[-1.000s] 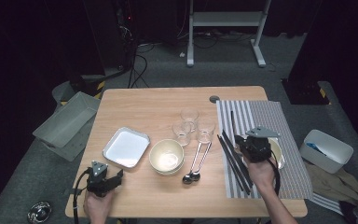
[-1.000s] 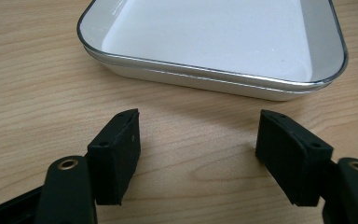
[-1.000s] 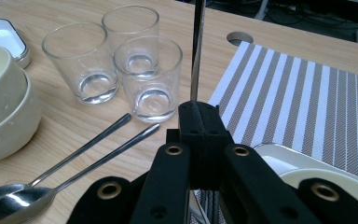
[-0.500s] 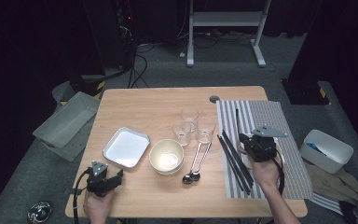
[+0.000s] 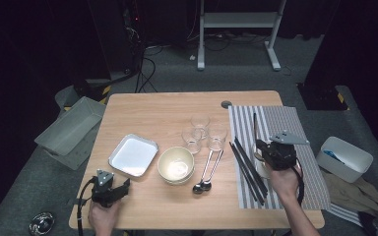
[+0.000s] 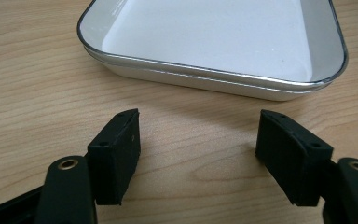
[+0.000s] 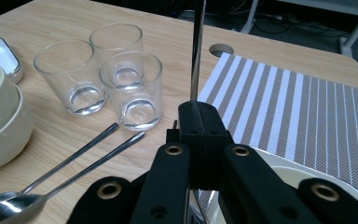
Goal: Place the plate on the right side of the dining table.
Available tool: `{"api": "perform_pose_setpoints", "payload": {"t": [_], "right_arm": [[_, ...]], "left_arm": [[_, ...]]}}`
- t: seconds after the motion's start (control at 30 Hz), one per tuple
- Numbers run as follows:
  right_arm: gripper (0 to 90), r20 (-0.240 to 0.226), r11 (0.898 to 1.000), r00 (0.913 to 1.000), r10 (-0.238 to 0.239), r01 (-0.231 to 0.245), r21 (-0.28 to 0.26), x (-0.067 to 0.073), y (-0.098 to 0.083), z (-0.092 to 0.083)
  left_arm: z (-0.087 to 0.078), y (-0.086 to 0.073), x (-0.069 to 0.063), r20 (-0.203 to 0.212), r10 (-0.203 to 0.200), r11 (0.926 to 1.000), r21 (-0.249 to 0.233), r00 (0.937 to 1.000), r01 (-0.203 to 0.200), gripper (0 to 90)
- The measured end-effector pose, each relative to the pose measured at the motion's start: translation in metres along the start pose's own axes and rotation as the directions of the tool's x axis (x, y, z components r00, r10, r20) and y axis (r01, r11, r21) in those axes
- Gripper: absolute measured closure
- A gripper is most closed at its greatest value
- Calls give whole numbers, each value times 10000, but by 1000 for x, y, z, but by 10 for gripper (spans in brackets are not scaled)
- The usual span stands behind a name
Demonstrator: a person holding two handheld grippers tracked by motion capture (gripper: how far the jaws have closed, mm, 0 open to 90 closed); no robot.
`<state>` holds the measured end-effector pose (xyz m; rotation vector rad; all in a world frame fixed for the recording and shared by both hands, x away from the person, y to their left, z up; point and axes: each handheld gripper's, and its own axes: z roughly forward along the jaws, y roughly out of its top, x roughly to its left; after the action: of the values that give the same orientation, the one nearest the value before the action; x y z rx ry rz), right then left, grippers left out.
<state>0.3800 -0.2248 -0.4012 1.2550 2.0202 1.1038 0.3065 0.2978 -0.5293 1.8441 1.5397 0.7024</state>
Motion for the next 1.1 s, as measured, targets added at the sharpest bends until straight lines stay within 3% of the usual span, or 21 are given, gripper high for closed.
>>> {"api": "perform_pose_setpoints", "payload": {"t": [0.43, 1.1], "right_arm": [[900, 254, 9999, 9996, 144, -144, -21, -10, -4, -6], [900, 972, 9983, 9944, 413, -450, 366, -31, -33, -7]], "left_arm": [[0, 0, 0, -1, -1, 10000, 0, 10000, 1, 309], [0, 0, 0, -2, -7, 10000, 5, 10000, 7, 309]]}}
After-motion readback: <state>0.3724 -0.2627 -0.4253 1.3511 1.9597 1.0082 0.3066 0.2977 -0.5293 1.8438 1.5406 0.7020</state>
